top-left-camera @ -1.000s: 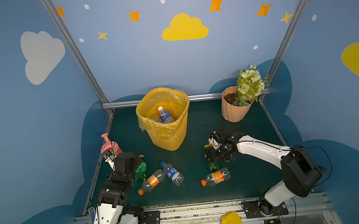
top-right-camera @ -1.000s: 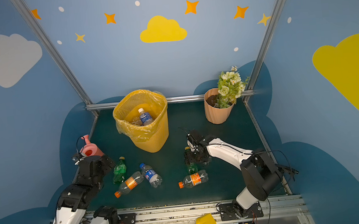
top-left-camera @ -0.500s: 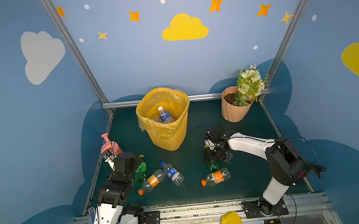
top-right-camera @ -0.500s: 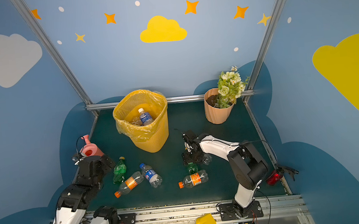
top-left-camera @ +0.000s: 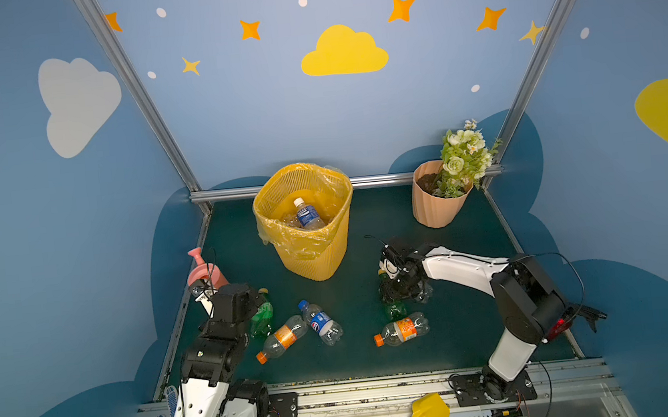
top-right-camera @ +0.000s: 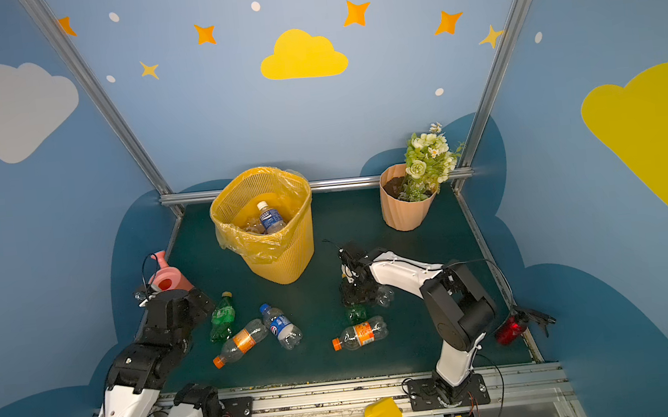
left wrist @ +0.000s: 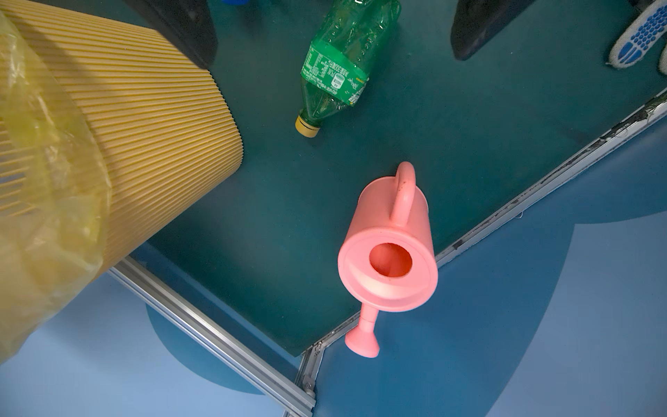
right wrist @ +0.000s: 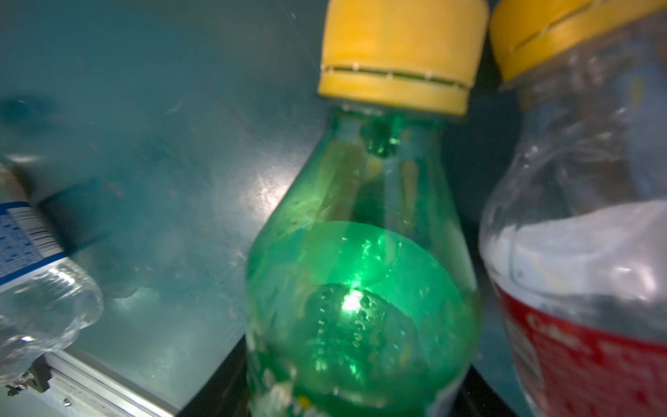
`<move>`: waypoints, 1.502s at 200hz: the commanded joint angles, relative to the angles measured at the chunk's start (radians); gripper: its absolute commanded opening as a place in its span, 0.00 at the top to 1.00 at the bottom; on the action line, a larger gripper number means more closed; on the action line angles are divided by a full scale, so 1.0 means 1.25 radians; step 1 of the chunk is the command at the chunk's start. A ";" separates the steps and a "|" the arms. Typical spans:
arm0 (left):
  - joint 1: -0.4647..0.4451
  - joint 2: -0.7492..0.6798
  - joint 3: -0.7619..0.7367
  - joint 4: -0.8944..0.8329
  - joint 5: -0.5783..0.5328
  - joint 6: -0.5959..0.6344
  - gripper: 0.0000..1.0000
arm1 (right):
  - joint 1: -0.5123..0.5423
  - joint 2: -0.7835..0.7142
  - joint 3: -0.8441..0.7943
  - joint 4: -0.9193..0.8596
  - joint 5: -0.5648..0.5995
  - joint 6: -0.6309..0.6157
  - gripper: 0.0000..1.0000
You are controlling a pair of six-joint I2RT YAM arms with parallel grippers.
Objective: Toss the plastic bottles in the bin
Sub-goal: 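Lift the Sprite bottle with the right gripper and carry it over the bin, then open the right gripper to drop the Sprite bottle into the bin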
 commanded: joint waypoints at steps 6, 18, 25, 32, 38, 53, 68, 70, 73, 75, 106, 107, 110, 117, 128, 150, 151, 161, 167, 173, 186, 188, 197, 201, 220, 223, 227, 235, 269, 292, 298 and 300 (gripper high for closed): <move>0.005 0.000 -0.001 -0.007 -0.003 -0.003 0.00 | -0.001 -0.089 0.019 0.049 -0.010 -0.004 0.44; 0.005 -0.001 -0.005 -0.006 -0.006 -0.003 0.00 | -0.008 -0.130 0.016 0.078 -0.010 -0.009 0.43; 0.006 0.000 -0.007 -0.007 -0.006 -0.003 0.00 | -0.015 -0.157 0.013 0.096 -0.009 -0.011 0.43; 0.006 0.001 -0.010 -0.006 -0.005 -0.003 0.00 | -0.024 -0.184 0.012 0.115 -0.009 -0.013 0.43; 0.005 0.001 -0.012 -0.005 -0.006 -0.003 0.00 | -0.032 -0.207 0.012 0.130 -0.009 -0.013 0.43; 0.006 0.001 -0.019 -0.004 -0.002 -0.006 0.00 | -0.056 -0.276 0.013 0.174 0.006 -0.013 0.43; 0.006 0.001 -0.024 0.000 0.001 -0.007 0.00 | -0.071 -0.347 0.006 0.233 0.067 -0.002 0.43; 0.006 0.001 -0.025 0.000 0.001 -0.007 0.00 | -0.073 -0.356 0.004 0.245 0.074 -0.004 0.42; 0.006 0.001 -0.026 0.001 0.001 -0.008 0.00 | -0.076 -0.371 0.002 0.259 0.083 -0.009 0.42; 0.007 0.001 -0.025 0.001 0.001 -0.008 0.00 | -0.076 -0.380 -0.001 0.273 0.088 -0.013 0.41; 0.008 0.000 -0.029 0.006 0.001 -0.004 0.00 | -0.112 -0.446 0.057 0.354 0.106 -0.044 0.40; 0.008 0.000 -0.029 0.006 0.001 -0.004 0.00 | -0.113 -0.445 0.061 0.355 0.107 -0.044 0.40; 0.008 0.000 -0.030 0.006 0.001 -0.004 0.00 | -0.116 -0.445 0.073 0.356 0.105 -0.045 0.40; 0.007 0.000 -0.031 0.007 0.001 -0.003 0.00 | -0.120 -0.440 0.101 0.363 0.098 -0.046 0.40; 0.008 0.000 -0.032 0.010 0.004 -0.004 0.00 | -0.124 -0.425 0.145 0.383 0.074 -0.040 0.39; 0.008 0.001 -0.034 0.014 0.013 -0.006 0.00 | -0.122 -0.348 0.252 0.428 -0.006 -0.007 0.38; 0.009 0.001 -0.034 0.014 0.013 -0.005 0.00 | -0.123 -0.343 0.255 0.430 -0.010 -0.005 0.38; 0.008 0.001 -0.032 0.015 0.016 -0.004 0.00 | -0.117 -0.291 0.315 0.450 -0.055 0.021 0.38; 0.008 0.001 -0.031 0.015 0.017 -0.003 0.00 | -0.111 -0.256 0.351 0.458 -0.085 0.038 0.38; 0.009 0.001 -0.030 0.015 0.017 0.001 0.00 | -0.101 -0.215 0.392 0.460 -0.116 0.052 0.38; 0.008 0.000 -0.026 0.009 0.017 0.008 0.00 | -0.068 -0.118 0.491 0.442 -0.181 0.062 0.35; 0.008 -0.001 -0.025 0.008 0.017 0.009 0.00 | -0.062 -0.103 0.508 0.434 -0.188 0.061 0.35; 0.009 -0.004 -0.021 0.004 0.014 0.011 0.00 | -0.038 -0.034 0.592 0.385 -0.221 0.045 0.32; 0.008 -0.005 -0.021 0.003 0.013 0.011 0.00 | -0.026 0.002 0.638 0.345 -0.233 0.033 0.29; 0.008 -0.014 -0.015 -0.002 0.013 0.018 0.00 | -0.005 0.120 0.842 0.169 -0.227 -0.037 0.16; 0.008 -0.016 -0.015 -0.001 0.015 0.019 0.00 | -0.005 0.130 0.864 0.151 -0.218 -0.044 0.14; 0.008 -0.018 -0.015 -0.001 0.018 0.021 0.00 | -0.007 0.142 0.887 0.134 -0.207 -0.052 0.12; 0.008 -0.021 -0.014 0.001 0.024 0.025 0.00 | -0.011 0.149 0.925 0.109 -0.181 -0.066 0.09; 0.008 -0.031 -0.012 0.007 0.054 0.044 0.00 | -0.046 0.052 0.891 0.120 -0.106 -0.112 0.05; 0.007 -0.034 -0.010 0.008 0.066 0.047 0.00 | -0.072 -0.062 0.754 0.159 -0.066 -0.142 0.04; 0.007 -0.036 -0.011 0.008 0.068 0.049 0.00 | -0.080 -0.092 0.708 0.166 -0.055 -0.147 0.04; 0.007 -0.036 -0.010 0.008 0.068 0.049 0.00 | -0.083 -0.102 0.693 0.167 -0.051 -0.148 0.04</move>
